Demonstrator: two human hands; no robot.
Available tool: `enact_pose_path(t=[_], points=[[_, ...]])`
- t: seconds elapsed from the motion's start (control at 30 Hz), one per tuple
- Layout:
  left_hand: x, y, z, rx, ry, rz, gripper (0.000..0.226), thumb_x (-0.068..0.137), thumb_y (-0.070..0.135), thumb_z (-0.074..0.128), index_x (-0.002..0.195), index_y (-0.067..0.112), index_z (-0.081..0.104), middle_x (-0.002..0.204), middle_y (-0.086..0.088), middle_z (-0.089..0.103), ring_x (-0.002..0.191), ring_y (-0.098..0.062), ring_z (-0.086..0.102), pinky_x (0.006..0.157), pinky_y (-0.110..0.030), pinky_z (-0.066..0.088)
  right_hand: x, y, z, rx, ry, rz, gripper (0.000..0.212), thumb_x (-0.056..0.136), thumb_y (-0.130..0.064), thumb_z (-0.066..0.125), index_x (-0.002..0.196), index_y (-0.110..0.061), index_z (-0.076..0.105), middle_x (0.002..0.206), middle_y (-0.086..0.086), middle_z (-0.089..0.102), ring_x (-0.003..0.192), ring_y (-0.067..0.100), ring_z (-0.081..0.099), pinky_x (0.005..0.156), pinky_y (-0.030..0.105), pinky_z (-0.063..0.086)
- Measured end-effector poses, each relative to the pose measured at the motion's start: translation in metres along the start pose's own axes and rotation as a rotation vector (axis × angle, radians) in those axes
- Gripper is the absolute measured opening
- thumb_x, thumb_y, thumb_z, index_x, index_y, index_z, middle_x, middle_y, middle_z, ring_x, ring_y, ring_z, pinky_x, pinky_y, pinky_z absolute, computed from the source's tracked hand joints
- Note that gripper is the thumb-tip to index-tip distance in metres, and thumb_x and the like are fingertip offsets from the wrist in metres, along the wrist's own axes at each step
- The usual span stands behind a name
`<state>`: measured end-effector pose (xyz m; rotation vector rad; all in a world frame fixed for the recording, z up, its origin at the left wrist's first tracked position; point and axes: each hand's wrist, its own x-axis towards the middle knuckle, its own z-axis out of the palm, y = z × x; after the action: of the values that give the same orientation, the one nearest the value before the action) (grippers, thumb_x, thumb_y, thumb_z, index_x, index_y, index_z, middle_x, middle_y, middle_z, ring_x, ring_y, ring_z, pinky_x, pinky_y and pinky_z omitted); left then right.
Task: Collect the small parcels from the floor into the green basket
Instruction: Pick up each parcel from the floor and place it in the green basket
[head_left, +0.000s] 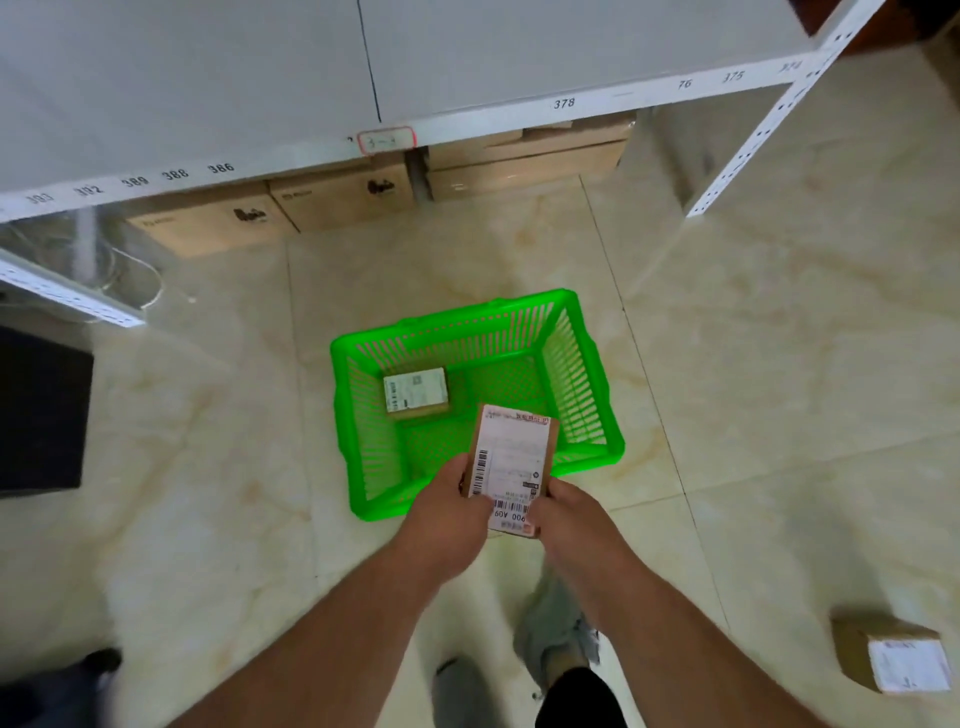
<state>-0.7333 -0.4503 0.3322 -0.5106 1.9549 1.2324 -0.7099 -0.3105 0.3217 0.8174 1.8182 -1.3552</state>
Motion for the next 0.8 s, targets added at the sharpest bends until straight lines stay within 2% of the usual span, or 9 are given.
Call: enact_pose_path(t=[0.23, 0.33, 0.37, 0.43, 0.53, 0.6, 0.67, 0.73, 0.8], points=[[0.047, 0.042, -0.005, 0.075, 0.026, 0.005, 0.052, 0.095, -0.004, 0.045, 0.141, 0.021, 0.053, 0.135, 0.003, 0.065, 0.106, -0.008, 0.054, 0.087, -0.018, 0.041, 0.052, -0.023, -0.012, 0.076, -0.033, 0.002, 0.056, 0.073, -0.025, 0.048, 0.124, -0.029, 0.070, 0.116, -0.013, 0.076, 0.110, 0.013, 0.069, 0.101, 0.041, 0.053], [0.068, 0.055, 0.002, 0.129, 0.016, 0.000, 0.049, 0.093, -0.005, 0.046, 0.132, 0.020, 0.061, 0.122, 0.008, 0.067, 0.105, -0.009, 0.058, 0.070, 0.000, 0.042, 0.073, -0.030, -0.023, 0.107, -0.043, 0.029, 0.052, 0.076, -0.026, 0.048, 0.123, -0.028, 0.070, 0.114, -0.012, 0.076, 0.108, 0.013, 0.070, 0.098, 0.040, 0.055], [0.075, 0.057, 0.005, 0.148, 0.013, -0.008, 0.048, 0.090, -0.006, 0.047, 0.128, 0.019, 0.063, 0.121, 0.008, 0.068, 0.105, -0.010, 0.062, 0.063, 0.001, 0.044, 0.081, -0.029, -0.025, 0.116, -0.053, 0.041, 0.051, 0.076, -0.027, 0.049, 0.123, -0.029, 0.070, 0.114, -0.013, 0.076, 0.107, 0.013, 0.070, 0.098, 0.040, 0.056], [0.094, 0.059, 0.007, 0.186, 0.012, -0.006, 0.049, 0.084, -0.006, 0.047, 0.123, 0.016, 0.067, 0.124, 0.002, 0.072, 0.108, -0.015, 0.068, 0.062, 0.002, 0.046, 0.097, -0.027, -0.028, 0.153, -0.052, 0.061, 0.049, 0.072, -0.030, 0.051, 0.116, -0.034, 0.072, 0.111, -0.013, 0.077, 0.106, 0.014, 0.071, 0.096, 0.043, 0.057], [0.125, 0.055, 0.008, 0.248, 0.012, 0.001, 0.053, 0.077, -0.001, 0.046, 0.122, 0.017, 0.068, 0.126, -0.002, 0.072, 0.108, -0.018, 0.070, 0.073, -0.009, 0.055, 0.125, -0.017, -0.027, 0.234, -0.055, 0.099, 0.040, 0.066, -0.032, 0.054, 0.098, -0.035, 0.077, 0.103, -0.011, 0.079, 0.102, 0.017, 0.073, 0.094, 0.047, 0.057], [0.146, 0.050, 0.007, 0.299, 0.005, -0.018, 0.055, 0.072, 0.006, 0.044, 0.119, 0.023, 0.067, 0.125, -0.003, 0.071, 0.102, -0.021, 0.071, 0.072, -0.022, 0.062, 0.136, -0.022, -0.027, 0.250, -0.061, 0.133, 0.040, 0.069, -0.027, 0.056, 0.102, -0.016, 0.075, 0.098, -0.002, 0.079, 0.094, 0.019, 0.071, 0.095, 0.053, 0.055], [0.166, 0.046, 0.006, 0.396, 0.006, -0.037, 0.052, 0.068, 0.011, 0.043, 0.113, 0.025, 0.064, 0.121, -0.006, 0.067, 0.096, -0.022, 0.070, 0.068, -0.028, 0.063, 0.148, -0.023, -0.025, 0.296, -0.060, 0.166, 0.033, 0.074, -0.021, 0.057, 0.096, 0.001, 0.069, 0.094, 0.018, 0.070, 0.087, 0.024, 0.063, 0.094, 0.053, 0.053], [0.183, 0.051, 0.006, 0.502, -0.006, -0.036, 0.040, 0.072, 0.011, 0.045, 0.106, 0.023, 0.060, 0.115, -0.008, 0.060, 0.097, -0.025, 0.067, 0.071, -0.034, 0.062, 0.167, -0.020, -0.020, 0.397, -0.014, 0.227, 0.019, 0.078, -0.014, 0.059, 0.088, 0.000, 0.067, 0.095, 0.024, 0.066, 0.087, 0.027, 0.060, 0.097, 0.054, 0.052], [0.204, 0.053, 0.008, 0.598, -0.017, 0.000, 0.038, 0.080, 0.006, 0.051, 0.116, 0.017, 0.058, 0.114, -0.007, 0.051, 0.105, -0.028, 0.062, 0.083, -0.039, 0.060, 0.189, -0.015, -0.007, 0.531, 0.024, 0.276, 0.021, 0.083, -0.005, 0.059, 0.097, 0.010, 0.066, 0.095, 0.027, 0.065, 0.086, 0.028, 0.059, 0.097, 0.051, 0.051]])
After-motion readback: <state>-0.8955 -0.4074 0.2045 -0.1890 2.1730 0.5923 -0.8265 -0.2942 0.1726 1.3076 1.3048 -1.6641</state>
